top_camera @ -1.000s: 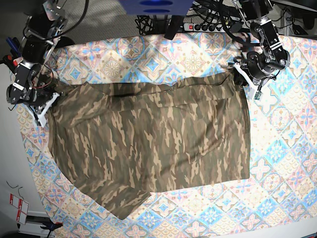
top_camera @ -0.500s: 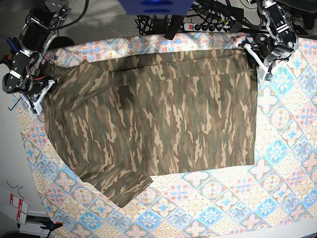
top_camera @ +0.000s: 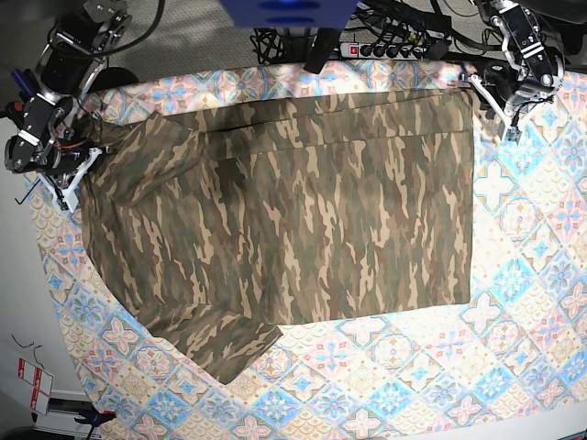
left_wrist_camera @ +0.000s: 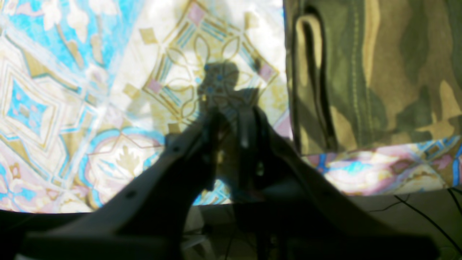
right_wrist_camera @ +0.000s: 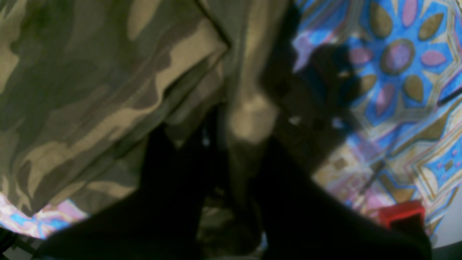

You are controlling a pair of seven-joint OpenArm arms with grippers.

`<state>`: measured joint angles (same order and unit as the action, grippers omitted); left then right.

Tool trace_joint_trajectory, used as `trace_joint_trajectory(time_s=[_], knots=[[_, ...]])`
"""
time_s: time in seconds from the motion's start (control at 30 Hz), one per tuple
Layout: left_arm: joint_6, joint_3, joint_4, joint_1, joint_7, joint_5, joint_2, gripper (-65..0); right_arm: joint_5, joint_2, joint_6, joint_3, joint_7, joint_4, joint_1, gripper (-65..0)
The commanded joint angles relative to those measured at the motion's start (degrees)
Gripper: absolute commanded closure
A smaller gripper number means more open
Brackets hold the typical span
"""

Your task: Fold the T-shirt properly

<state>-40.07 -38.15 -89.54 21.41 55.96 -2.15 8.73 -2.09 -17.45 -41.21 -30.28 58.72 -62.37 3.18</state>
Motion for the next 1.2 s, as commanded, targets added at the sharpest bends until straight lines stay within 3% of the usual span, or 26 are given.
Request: trace_joint_trajectory(time_s=[0.0,0.13,0.43,0.73,0.83,1.03,1.17], knots=[[0.1,-0.4,-0.6,-0.1,0.3,0.1,0.6,-8.8,-5.1,-0.5,1.2,-0.2,5.2,0.8,-1.0,-1.5],[0.1,-0.4,-1.0,-0.2,0.3,0.2,0.7,-10.5,-5.1,-0.5,1.2,-0.1,5.2,0.8,-1.0,-1.6],[0.1,-0.5,-1.1,-2.8,0.3,0.2,1.0,-25.6,-5.1,-0.7,1.2,-0.3,5.1,0.7,3.2,-1.6],[0.1,-0.1,-1.1,-3.3,0.3,0.2,1.0,-26.5,-5.2,-1.8,1.2,-0.1,5.2,0.8,5.0,-2.6],[0.1,-0.4,-1.1,-4.1,0.3,0.1,1.0,-26.5,-5.2,-1.9,1.2,-0.4,5.9,0.8,5.0,-10.0],[0.1,-0.1,-1.1,-4.4,0.3,0.1,1.0,-26.5,-5.2,-2.0,1.2,-0.5,6.9,0.2,5.0,-36.2],[0.1,-0.1,-1.1,-4.4,0.3,0.1,1.0,-26.5,-5.2,-2.0,1.2,-0.5,6.7,0.1,5.0,-42.7]])
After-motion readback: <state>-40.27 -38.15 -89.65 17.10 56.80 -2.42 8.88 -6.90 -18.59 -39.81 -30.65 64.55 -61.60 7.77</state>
